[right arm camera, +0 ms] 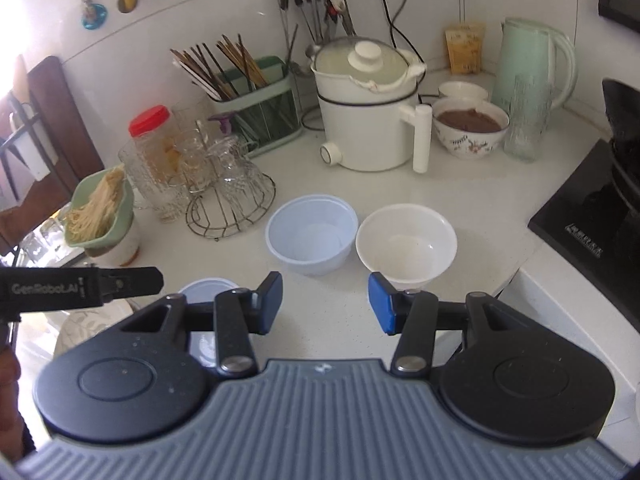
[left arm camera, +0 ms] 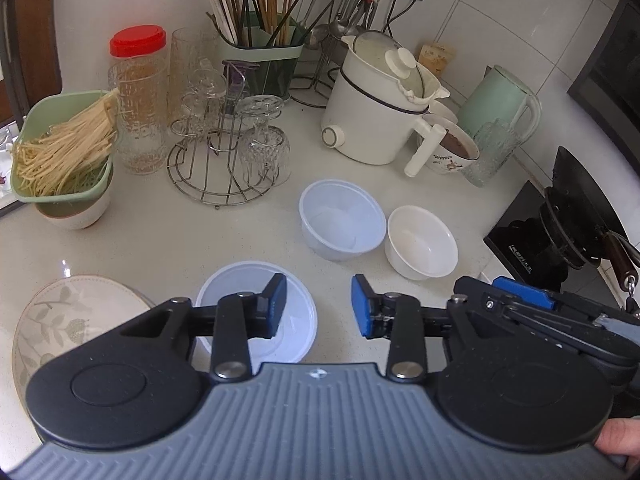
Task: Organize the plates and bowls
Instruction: 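Move both open grippers to the second translucent plastic bowl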
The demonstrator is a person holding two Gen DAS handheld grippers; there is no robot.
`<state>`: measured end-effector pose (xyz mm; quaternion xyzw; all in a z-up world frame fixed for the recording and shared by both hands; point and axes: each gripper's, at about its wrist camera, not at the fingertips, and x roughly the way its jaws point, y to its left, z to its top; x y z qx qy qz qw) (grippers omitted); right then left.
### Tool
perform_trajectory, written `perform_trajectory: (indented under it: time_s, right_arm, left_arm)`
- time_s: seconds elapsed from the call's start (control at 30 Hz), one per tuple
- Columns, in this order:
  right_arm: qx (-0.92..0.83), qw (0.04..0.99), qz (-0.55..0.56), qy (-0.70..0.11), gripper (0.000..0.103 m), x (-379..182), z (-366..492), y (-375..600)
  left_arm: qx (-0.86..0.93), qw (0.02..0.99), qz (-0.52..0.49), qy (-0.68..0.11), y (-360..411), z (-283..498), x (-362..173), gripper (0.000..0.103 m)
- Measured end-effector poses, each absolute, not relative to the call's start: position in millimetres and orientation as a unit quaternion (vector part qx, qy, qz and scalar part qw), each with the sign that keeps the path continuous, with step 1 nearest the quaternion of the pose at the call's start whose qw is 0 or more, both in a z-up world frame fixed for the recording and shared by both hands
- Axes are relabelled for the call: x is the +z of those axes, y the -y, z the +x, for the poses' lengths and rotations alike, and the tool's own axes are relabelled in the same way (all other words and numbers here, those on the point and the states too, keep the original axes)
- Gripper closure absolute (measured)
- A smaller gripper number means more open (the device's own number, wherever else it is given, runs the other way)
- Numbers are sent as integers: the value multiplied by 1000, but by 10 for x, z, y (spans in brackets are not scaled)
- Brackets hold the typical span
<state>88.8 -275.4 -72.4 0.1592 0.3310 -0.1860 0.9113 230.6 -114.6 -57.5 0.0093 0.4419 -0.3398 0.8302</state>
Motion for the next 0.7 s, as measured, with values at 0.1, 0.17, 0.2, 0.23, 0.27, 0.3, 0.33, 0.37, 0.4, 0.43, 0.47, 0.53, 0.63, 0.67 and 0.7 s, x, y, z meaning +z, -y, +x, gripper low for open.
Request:
perform_trajectory:
  time_s: [0.1,0.17,0.2,0.23,0.27,0.3,0.33,0.37,0.4,0.43,0.47,0.53,0.63,0.67,0.7]
  right_arm:
    - [-190,911,151,-334,41,-757,986,2881]
    - [-191,912,151,-330,33,-752,1056,3018]
    - [-191,912,152,-331,27,-749,1104,3096]
    - [-191,912,151,-331,21,-747,1156,3171]
    - [-190,912,151,-331,19,-746,1205,3237]
    - [-184,914,149,-331,19,-747,1258,3307]
    - [-178,915,147,-332,19,-752,1307,3362]
    - [-175,914,147,-335,19,-760,1365,3423]
    - [-170,913,151,-338,19,-771,1426,3487]
    - [-165,913,155,-340,19,-785,1482,3547]
    - [-158,912,156,-345,19,-803,1545,3598]
    - [-146,910,153,-355,19,-848,1670,3672]
    - [-131,909,151,-366,19,-913,1830,3755]
    - [-126,908,151,-369,19,-937,1886,3782]
    - [-123,908,151,-371,19,-956,1932,3802]
  left_arm:
    - [-339,829,8,-444,1252,2400,-645,56]
    - [-331,830,7,-449,1366,2482,-696,54]
    - [-325,832,3,-450,1416,2516,-708,54]
    - [-320,833,-4,-452,1467,2551,-716,53]
    - [-317,833,-9,-453,1513,2588,-730,52]
    - [-312,833,-12,-457,1587,2641,-750,52]
    - [-309,831,-14,-462,1651,2690,-772,51]
    - [-307,830,-16,-465,1709,2738,-798,51]
    - [-305,828,-16,-470,1769,2789,-823,51]
    - [-301,828,-14,-474,1826,2834,-846,51]
    - [-298,828,-13,-475,1876,2874,-864,51]
    - [-289,828,-13,-481,1953,2951,-912,51]
    - [-277,825,-18,-492,2043,3073,-992,51]
    - [-273,824,-20,-496,2069,3114,-1023,51]
    - [-270,822,-22,-501,2095,3157,-1058,51]
